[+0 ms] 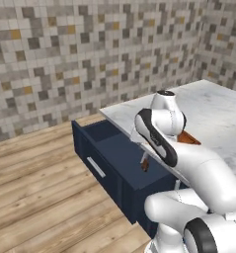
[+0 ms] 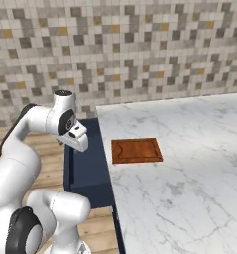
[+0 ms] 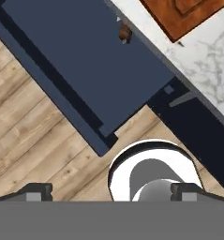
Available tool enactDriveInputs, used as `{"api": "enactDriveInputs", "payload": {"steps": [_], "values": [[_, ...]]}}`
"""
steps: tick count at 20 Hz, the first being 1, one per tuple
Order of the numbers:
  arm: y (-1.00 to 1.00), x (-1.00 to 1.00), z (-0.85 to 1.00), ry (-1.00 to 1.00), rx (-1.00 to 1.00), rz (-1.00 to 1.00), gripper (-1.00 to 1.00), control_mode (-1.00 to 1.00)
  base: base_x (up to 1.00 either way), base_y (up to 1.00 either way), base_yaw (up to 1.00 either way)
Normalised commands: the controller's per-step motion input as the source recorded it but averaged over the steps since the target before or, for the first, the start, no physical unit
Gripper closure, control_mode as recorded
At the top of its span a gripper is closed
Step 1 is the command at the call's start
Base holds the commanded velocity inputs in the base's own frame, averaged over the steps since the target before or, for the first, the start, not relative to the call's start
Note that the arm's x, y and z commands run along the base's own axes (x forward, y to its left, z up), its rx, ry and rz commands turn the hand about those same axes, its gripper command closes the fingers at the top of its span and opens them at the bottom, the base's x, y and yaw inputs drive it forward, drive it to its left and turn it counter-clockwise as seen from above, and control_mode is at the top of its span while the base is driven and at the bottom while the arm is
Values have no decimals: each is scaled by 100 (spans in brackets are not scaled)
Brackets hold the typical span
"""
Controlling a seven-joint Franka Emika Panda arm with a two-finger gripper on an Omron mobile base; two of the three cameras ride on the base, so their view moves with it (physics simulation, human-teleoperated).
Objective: Pick up the knife from the drawer and place it on the cutting board. Then place the meat from the plate to the cutting board.
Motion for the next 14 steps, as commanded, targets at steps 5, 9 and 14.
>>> {"api": "enactDriveInputs", "payload": {"steps": [5, 9, 14], "values": [[17, 14, -56, 19, 10, -26, -100, -100, 0, 0, 0], [12, 24, -37, 14, 11, -24, -100, -100, 0, 0, 0], [8, 28, -28, 12, 2, -24, -100, -100, 0, 0, 0]]}}
